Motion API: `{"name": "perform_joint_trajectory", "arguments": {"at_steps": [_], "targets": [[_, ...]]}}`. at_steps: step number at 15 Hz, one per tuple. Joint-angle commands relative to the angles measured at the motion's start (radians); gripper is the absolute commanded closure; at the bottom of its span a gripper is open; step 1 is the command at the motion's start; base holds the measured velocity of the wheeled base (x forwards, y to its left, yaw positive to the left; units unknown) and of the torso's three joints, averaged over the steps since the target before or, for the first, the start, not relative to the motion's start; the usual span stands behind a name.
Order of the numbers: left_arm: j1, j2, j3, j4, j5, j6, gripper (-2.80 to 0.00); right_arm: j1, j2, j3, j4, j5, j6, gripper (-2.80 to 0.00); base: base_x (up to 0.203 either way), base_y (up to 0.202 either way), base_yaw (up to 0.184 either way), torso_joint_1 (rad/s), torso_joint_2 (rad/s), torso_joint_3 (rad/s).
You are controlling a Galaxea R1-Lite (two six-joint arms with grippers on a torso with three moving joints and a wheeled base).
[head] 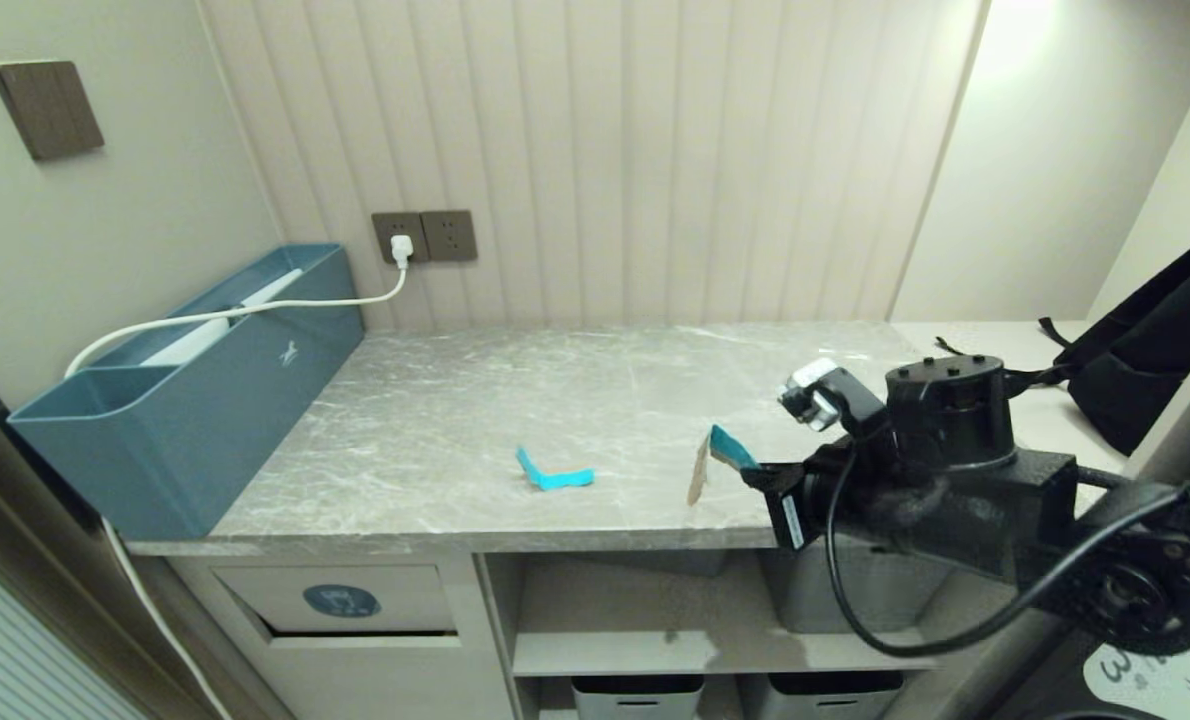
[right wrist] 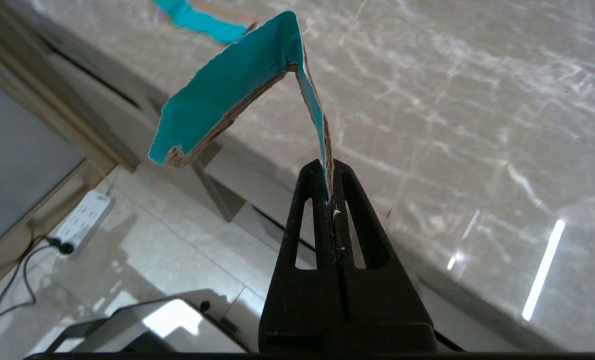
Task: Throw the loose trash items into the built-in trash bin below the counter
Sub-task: Pick up the garbage, then hand it to the other hand
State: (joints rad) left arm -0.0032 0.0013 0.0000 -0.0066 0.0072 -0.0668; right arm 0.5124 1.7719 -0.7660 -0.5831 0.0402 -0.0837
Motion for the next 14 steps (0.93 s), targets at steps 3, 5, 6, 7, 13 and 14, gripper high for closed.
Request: {"name": "perform_joint_trajectory", "arguments": {"at_steps": [3,5,6,7,13,14], "targets": [[0.0,0.0,0.002,-0.001,0.0,-0.002,0.0,0.025,-0.124,0.17,-0.056,0.008,-0.036,0.0,0.0,0.0,0.0,0.0,0.0,0.0],[0.0,0.0,0.002,-0.001,0.0,-0.02,0.0,0.027,-0.153,0.17,-0.061,0.012,-0.041,0.0,0.0,0.0,0.0,0.0,0.0,0.0],[0.0,0.0,-0.011,-0.017,0.001,-0.023,0.0,0.029,-0.151,0.165,-0.061,0.013,-0.042,0.0,0.0,0.0,0.0,0.0,0.0,0.0],[0.0,0.007,-0.058,-0.023,0.0,-0.028,0.0,0.04,-0.144,0.159,-0.061,0.017,-0.043,0.0,0.0,0.0,0.0,0.0,0.0,0.0],[-0.021,0.542,-0.481,-0.04,-0.228,-0.068,0.0,0.083,-0.024,-0.107,-0.057,0.056,-0.027,0.0,0.0,0.0,0.0,0.0,0.0,0.0],[-0.024,0.631,-0.507,-0.06,-0.306,-0.063,0.0,0.093,-0.002,-0.16,-0.055,0.055,-0.022,0.0,0.0,0.0,0.0,0.0,0.0,0.0]]}}
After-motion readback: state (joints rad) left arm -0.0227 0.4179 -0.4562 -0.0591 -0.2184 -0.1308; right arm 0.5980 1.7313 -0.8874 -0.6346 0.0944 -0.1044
